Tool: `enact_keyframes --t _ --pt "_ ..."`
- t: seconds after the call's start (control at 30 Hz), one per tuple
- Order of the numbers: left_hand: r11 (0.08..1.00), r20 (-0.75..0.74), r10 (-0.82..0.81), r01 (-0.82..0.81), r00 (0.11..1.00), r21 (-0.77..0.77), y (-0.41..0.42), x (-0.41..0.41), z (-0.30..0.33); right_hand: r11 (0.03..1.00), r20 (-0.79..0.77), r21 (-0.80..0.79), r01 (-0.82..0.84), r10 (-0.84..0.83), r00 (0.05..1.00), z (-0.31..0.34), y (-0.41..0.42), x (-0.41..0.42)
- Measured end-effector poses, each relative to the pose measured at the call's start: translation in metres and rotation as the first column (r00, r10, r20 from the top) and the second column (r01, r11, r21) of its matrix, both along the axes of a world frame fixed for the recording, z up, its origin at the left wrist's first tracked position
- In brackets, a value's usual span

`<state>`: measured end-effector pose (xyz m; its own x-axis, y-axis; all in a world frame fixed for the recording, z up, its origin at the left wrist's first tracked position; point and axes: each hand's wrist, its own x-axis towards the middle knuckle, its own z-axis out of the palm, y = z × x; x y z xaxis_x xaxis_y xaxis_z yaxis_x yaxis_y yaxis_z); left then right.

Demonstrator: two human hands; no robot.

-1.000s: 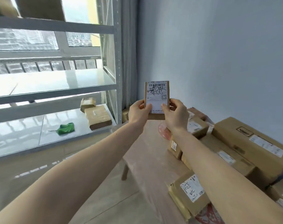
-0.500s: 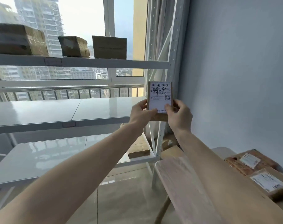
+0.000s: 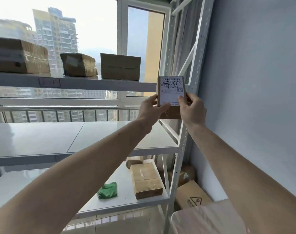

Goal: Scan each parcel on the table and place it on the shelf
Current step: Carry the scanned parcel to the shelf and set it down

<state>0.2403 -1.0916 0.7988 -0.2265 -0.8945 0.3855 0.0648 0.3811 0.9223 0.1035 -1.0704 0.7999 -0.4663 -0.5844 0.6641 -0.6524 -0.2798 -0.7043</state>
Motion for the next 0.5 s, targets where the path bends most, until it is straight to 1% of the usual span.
enact_keyframes --t 0.07,0.2,0.37,0.5 --pt "1.000 -0.019 0.022 -0.022 1.000 -0.016 -0.024 -0.007 0.012 1.000 0.006 -0.029 -0.001 0.001 1.000 0.014 -0.024 -0.007" --pt "0.996 -0.058 0.078 -0.081 0.995 -0.045 -0.075 -0.018 0.035 0.996 0.098 -0.089 -0.024 0.033 0.995 0.040 -0.073 -0.018" --pt "0.987 -0.038 0.145 -0.147 0.989 -0.059 -0.144 -0.028 0.056 0.994 0.102 -0.109 -0.019 0.031 0.994 0.062 -0.141 -0.026" --pt "0.984 0.001 0.163 -0.163 0.987 -0.075 -0.201 -0.037 0.069 0.997 0.096 -0.080 -0.019 0.027 0.995 0.076 -0.192 -0.032"
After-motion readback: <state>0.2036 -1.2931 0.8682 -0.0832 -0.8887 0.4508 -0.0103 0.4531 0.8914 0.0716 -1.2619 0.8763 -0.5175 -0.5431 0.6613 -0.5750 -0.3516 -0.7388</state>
